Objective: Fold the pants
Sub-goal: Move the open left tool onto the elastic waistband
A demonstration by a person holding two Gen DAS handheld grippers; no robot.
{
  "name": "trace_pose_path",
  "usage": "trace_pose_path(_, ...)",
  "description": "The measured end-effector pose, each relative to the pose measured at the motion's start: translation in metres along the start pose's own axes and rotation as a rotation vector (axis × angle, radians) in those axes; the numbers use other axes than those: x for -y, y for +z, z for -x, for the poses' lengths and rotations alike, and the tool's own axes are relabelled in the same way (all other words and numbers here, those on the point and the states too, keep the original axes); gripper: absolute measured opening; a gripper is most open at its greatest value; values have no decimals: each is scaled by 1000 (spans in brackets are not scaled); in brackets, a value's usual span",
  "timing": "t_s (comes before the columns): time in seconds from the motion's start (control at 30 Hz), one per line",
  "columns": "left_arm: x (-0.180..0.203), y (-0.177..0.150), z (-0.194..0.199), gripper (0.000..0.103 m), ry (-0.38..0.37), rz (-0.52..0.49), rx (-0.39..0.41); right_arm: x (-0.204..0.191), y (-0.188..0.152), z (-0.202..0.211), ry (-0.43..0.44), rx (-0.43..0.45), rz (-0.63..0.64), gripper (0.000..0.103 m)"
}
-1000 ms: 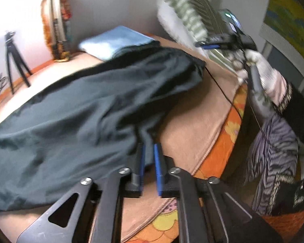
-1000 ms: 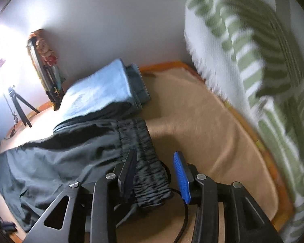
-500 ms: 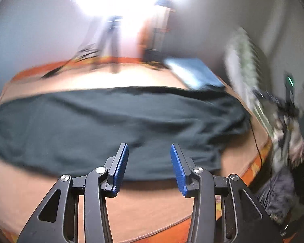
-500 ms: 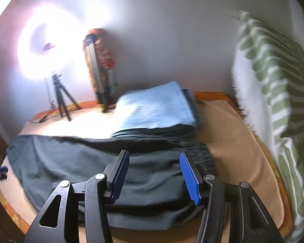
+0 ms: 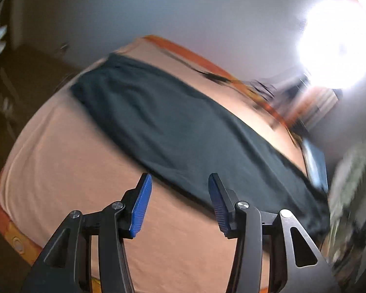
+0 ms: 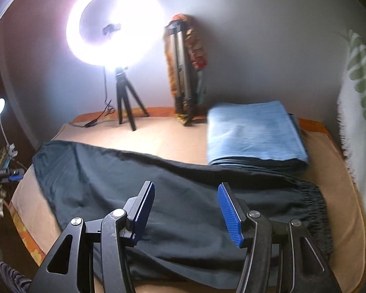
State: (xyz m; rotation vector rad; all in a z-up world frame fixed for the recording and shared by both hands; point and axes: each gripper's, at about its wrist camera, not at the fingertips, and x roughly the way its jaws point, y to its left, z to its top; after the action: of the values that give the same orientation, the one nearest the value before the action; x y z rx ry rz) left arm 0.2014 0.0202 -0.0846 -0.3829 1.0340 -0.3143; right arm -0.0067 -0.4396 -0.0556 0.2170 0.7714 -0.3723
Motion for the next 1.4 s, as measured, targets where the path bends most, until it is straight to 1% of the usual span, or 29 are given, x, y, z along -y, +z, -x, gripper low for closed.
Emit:
trace_pose_path(0.03,-13,7,-2,47,6,44,4,-5,-1,-5,9,-11,7,57)
trace_pose_path(0.17,-48,29,-8,47,29,153,40,-21,-3,-22,35,-44,36,57)
trace_pose_path(0.3,-77,51,-16,47,40,236,80,-39,-6,-35,64,-76,63,57)
trace_pose_path(0.4,-95,65,-28,47,13,313,102,-49,-7,-40,87,-91,75,57)
trace_pose_path(0.43,-100,68,-33,47,19,327,107,-52,-7,-40,89,-91,83,57)
trace_pose_path(0.57,-108,74,-47,47,53,334,116,-56,-6,-41,99,-89,84,57)
trace_pose_path(0.67,-115,78,-54,47,51,351,117,-53,-5,-43,109,-97,65,57)
trace_pose_path(0.83,-121,79,-66,47,63,350,99,-48,-4,-45,102,-104,45,57)
trace_pose_path(0.93,-121,81,-66,47,64,352,113,-45,-3,-46,108,-107,27,57)
trace_pose_path(1.17,-124,84,-68,47,54,393,145,-46,-2,-45,112,-105,32,57)
trace_pose_path(1.4,-116,86,-74,47,97,359,194,-46,-3,-52,125,-131,22,58)
